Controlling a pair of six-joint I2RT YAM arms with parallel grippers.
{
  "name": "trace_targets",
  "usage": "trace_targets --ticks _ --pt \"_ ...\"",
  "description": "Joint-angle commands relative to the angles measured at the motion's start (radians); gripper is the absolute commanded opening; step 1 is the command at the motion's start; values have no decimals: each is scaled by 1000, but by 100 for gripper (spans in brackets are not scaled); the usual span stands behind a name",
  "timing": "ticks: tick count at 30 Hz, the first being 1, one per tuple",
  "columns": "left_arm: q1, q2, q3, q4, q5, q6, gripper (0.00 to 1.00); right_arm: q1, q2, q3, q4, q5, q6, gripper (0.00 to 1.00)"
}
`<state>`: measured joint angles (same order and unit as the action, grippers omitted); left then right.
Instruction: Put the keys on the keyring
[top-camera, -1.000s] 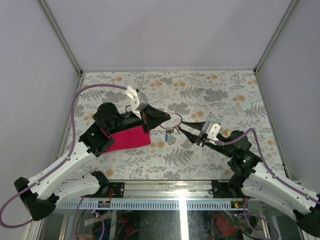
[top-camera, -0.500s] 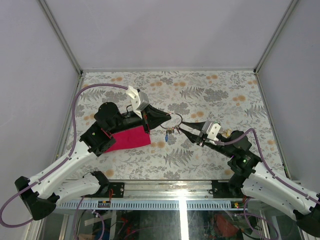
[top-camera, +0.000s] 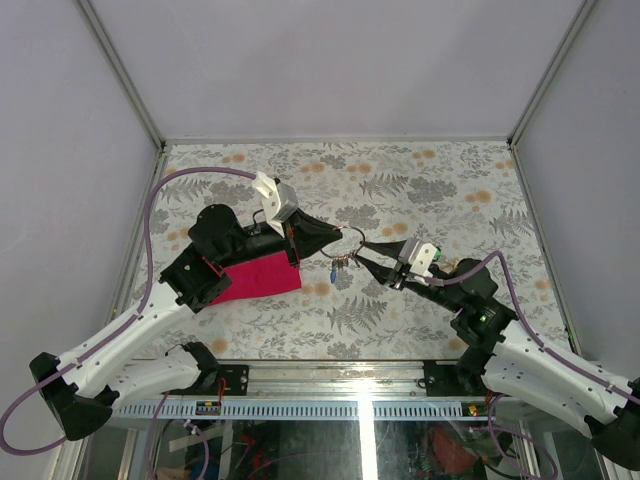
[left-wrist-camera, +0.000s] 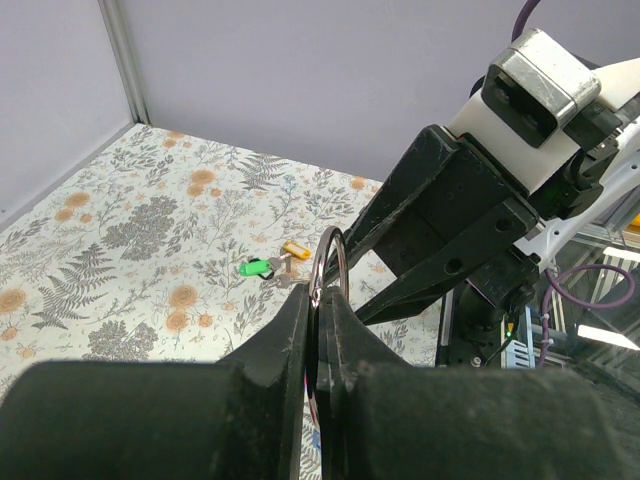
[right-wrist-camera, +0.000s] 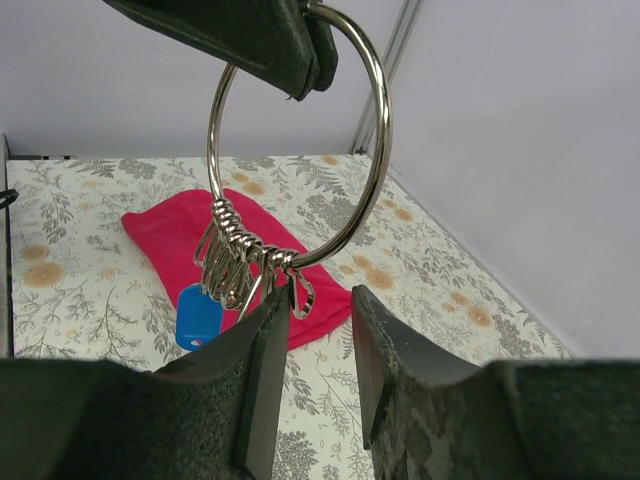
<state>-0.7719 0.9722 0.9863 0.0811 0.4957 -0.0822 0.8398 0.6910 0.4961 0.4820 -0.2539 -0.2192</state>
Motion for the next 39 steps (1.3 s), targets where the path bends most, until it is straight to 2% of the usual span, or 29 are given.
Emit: trace_targets --ticks 1,12,19,23,30,35,39 --pt "2 -7 13 60 14 1 0 0 6 27 119 -4 23 38" --pt "1 -6 12 70 16 -6 0 1 34 -3 178 -11 41 41" --pt "2 -6 11 73 16 -7 0 0 40 -14 187 -3 41 37" --pt "1 -7 11 74 16 -8 0 0 37 -18 187 2 40 24" --pt "1 -12 7 71 13 -7 0 1 -1 -13 133 34 -5 8" --pt "2 -13 9 61 6 0 0 1 -32 22 25 64 -94 3" --pt "1 -6 25 22 0 25 0 1 -45 88 -126 89 -219 0"
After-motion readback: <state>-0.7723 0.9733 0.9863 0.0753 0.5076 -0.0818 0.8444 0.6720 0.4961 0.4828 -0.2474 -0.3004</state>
